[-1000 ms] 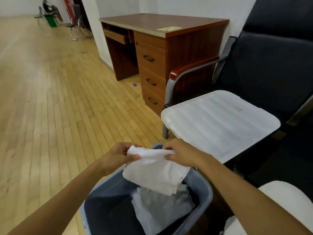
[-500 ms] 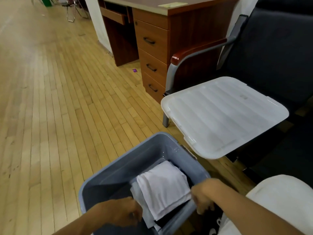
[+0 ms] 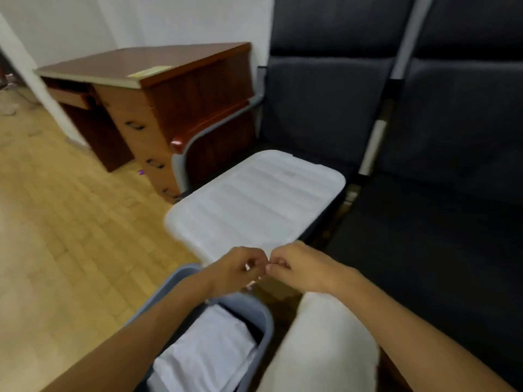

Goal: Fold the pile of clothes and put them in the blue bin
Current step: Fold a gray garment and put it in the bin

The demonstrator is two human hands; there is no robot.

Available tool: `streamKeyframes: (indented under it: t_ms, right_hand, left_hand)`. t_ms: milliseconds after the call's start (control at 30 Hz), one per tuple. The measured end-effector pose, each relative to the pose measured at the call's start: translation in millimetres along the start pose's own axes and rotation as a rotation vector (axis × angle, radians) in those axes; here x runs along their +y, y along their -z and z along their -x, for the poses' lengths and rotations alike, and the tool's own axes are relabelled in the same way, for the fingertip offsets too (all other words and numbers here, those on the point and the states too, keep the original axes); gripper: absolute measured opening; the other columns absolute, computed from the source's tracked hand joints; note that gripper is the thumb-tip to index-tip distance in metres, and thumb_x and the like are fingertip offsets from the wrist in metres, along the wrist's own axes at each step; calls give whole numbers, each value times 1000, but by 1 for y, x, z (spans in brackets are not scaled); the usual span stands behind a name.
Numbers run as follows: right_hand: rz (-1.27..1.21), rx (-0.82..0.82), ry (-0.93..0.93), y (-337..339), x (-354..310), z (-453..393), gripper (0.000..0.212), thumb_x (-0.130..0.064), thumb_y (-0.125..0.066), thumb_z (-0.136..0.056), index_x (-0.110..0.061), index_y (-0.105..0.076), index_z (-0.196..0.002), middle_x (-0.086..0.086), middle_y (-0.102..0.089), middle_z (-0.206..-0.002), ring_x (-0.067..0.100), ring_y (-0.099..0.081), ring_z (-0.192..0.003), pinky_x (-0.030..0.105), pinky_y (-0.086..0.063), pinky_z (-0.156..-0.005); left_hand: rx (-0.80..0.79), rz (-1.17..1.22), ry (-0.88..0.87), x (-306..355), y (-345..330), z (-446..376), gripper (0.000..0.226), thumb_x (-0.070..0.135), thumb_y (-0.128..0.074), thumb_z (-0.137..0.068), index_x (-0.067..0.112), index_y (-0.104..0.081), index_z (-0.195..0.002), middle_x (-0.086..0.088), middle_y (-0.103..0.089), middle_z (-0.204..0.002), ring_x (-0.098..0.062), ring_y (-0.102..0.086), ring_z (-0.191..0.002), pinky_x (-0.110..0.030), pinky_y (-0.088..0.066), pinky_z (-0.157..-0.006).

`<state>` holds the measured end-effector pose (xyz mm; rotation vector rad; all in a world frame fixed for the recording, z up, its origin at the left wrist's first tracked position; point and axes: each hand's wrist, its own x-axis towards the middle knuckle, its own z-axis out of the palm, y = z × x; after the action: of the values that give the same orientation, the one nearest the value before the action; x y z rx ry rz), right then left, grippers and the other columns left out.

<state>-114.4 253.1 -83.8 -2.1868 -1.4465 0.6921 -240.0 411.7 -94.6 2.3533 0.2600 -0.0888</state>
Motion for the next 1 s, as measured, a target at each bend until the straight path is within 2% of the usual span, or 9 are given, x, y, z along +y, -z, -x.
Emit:
streamKeyframes:
  t_ms: [167, 300, 433, 567, 667, 767, 867, 900, 1000]
  right_hand:
    - [-96, 336, -285, 86, 113, 112, 21, -43, -52, -98, -29, -66, -89, -7, -67, -80, 9, -63, -76, 40, -56, -69]
    - [48, 617, -791, 123, 233, 248, 20, -44, -56, -96, -27, -64, -101, -3, -67, -100, 19, -63, -95, 37, -52, -78]
    - [-19, 718, -1438, 111, 337, 409, 61, -50, -68, -85, -19, -49, -135, 15, -49, -137, 37, -46, -130, 45, -42, -105]
    - [-294, 759, -1711, 72, 371, 496, 95, -56, -72, -77, -20, -27, -153, 18, -29, -156, 39, -31, -142, 47, -33, -113]
    - [-201, 835, -1692, 48, 379, 505, 60, -43, -70, -83, -10, -53, -130, 22, -53, -137, 38, -52, -124, 41, -44, -102]
    - [-198, 836, -1605, 61, 373, 483, 30, -24, -64, -91, -4, -64, -113, 19, -67, -116, 35, -61, -110, 37, -50, -89]
    - [-361, 795, -1250, 86, 341, 434, 11, -24, -67, -91, -18, -63, -84, 8, -66, -87, 23, -66, -87, 39, -54, -80]
    - [-411, 845, -1073, 94, 323, 413, 21, -23, -67, -92, -20, -55, -75, 3, -61, -77, 14, -62, -75, 37, -54, -73]
    - [-561, 1020, -638, 119, 255, 350, 28, -18, -64, -95, -16, -46, -75, -6, -46, -66, -1, -44, -57, 15, -38, -58]
  left_hand:
    - [-120, -59, -212, 117, -77, -113, 16, 17, -60, -97, 24, -67, -85, 4, -70, -76, -14, -65, -70, -29, -51, -67]
    - [-306, -114, -359, 209, -166, -188, 16, 24, -60, -97, 33, -65, -85, 12, -70, -80, -9, -64, -70, -19, -49, -64]
    - [-510, -207, -465, 271, -242, -224, 13, 28, -57, -98, 35, -66, -91, 9, -66, -82, 0, -61, -74, -21, -52, -66]
    - [-633, -311, -541, 277, -281, -234, 15, 34, -55, -98, 37, -63, -86, 13, -64, -86, 0, -61, -80, -28, -55, -75]
    - [-699, -398, -575, 271, -288, -240, 14, 38, -53, -97, 41, -61, -87, 17, -63, -87, -2, -62, -81, -34, -56, -77]
    - [-657, -478, -584, 263, -274, -238, 14, 40, -51, -98, 42, -58, -85, 14, -61, -83, -3, -59, -77, -33, -56, -74]
    - [-633, -337, -527, 262, -255, -235, 8, 39, -57, -96, 45, -60, -92, 13, -64, -86, -4, -62, -78, -28, -55, -73]
    - [-629, -231, -500, 264, -250, -232, 10, 40, -61, -93, 47, -60, -100, 12, -64, -91, -3, -63, -82, -26, -55, -75]
    - [-662, 53, -440, 269, -233, -219, 73, 50, -80, -74, 59, -37, -131, 22, -56, -117, 3, -58, -107, -26, -54, -87]
